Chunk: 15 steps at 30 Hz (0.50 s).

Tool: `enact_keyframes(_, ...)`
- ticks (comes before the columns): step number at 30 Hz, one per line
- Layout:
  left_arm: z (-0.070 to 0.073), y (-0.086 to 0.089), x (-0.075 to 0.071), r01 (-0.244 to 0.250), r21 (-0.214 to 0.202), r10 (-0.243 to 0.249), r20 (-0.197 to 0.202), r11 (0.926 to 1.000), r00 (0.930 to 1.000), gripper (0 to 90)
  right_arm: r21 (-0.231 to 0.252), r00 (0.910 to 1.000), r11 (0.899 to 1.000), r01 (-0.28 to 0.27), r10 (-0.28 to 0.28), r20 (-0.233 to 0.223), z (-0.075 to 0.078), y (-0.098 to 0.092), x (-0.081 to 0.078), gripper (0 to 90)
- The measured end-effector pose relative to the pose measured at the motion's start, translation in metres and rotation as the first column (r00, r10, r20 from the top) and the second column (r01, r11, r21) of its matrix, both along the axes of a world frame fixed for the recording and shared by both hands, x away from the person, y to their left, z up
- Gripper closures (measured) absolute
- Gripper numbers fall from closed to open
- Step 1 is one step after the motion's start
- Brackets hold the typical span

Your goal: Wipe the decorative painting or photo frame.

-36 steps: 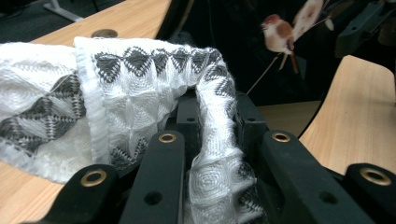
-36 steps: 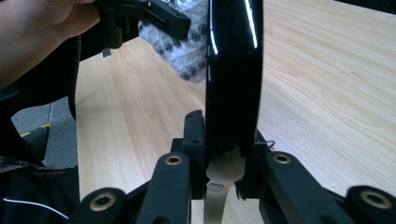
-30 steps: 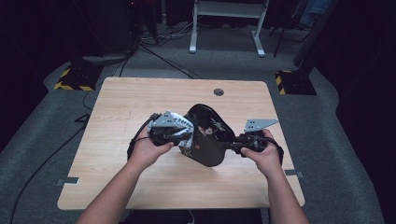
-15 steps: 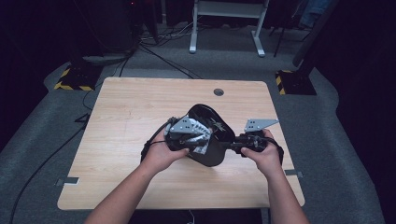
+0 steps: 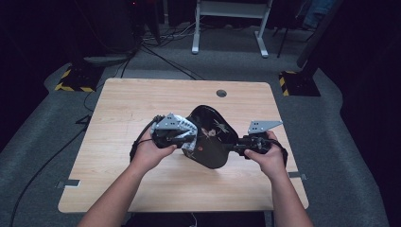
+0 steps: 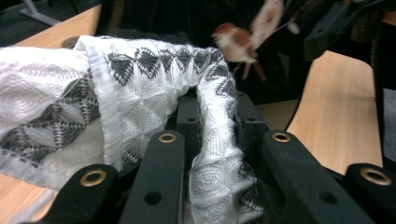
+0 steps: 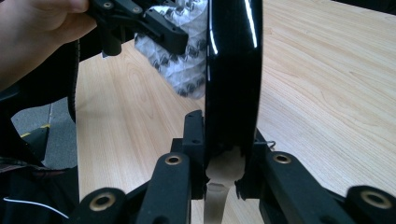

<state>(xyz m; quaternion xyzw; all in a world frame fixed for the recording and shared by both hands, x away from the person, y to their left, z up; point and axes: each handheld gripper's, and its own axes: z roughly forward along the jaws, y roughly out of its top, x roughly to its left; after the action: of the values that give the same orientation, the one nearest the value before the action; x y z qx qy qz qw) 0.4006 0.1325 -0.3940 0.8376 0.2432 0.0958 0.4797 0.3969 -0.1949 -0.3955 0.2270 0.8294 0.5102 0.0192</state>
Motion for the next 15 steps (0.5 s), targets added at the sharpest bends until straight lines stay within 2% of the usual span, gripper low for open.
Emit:
enact_keyframes(6,-0.004,0.013,0.008,-0.041,-0.023,0.041,-0.013,0.9989,0.9991,76.7,0.003,1.0000,1.000,0.004,-0.004,-0.001,0.000,0.000,0.001,77.9)
enact_keyframes(11,-0.004,0.012,0.008,-0.055,-0.023,0.055,-0.016,0.9982,0.9984,76.7,0.006,1.0000,1.000,0.009,-0.009,-0.005,0.000,-0.001,0.001,77.8)
enact_keyframes(12,-0.004,0.011,0.007,-0.053,-0.017,0.053,-0.017,0.9984,0.9985,76.7,0.006,0.9999,1.000,0.009,-0.009,-0.005,0.000,-0.001,0.001,77.9)
enact_keyframes(15,-0.005,0.003,0.004,-0.019,-0.051,0.017,-0.038,0.9985,0.9991,76.6,0.009,0.9999,1.000,0.011,-0.011,-0.007,0.000,0.000,0.001,78.0)
